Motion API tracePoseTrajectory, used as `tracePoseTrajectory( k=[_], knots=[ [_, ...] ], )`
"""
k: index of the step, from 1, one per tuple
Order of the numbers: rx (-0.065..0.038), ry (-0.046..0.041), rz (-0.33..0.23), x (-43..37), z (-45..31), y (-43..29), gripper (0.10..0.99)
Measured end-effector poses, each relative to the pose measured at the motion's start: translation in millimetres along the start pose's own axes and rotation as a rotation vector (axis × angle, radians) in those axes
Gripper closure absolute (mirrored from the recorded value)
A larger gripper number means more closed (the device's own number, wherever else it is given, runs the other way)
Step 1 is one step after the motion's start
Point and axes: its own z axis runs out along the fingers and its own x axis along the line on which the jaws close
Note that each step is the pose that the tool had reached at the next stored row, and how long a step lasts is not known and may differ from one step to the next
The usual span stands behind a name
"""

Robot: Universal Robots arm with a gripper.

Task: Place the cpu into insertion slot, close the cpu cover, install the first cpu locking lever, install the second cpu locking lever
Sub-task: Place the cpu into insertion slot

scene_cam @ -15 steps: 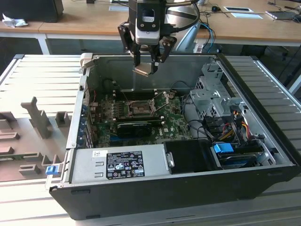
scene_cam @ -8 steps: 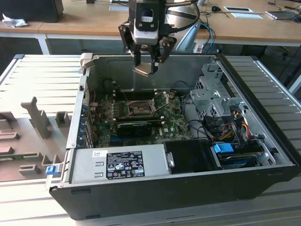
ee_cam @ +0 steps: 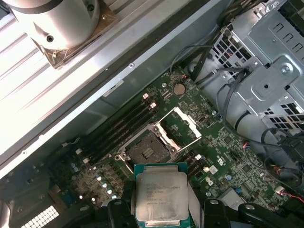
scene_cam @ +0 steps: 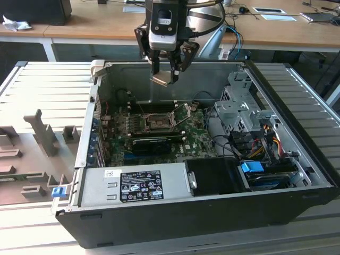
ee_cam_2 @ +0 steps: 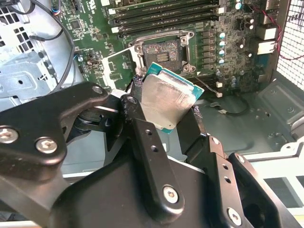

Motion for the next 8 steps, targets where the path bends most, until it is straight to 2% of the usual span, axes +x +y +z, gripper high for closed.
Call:
tracePoseTrajectory(
  k=[8],
  knots=[
    [-0.001,-0.0029,0.032,0.0,0.0,0.0,0.553]
  ],
)
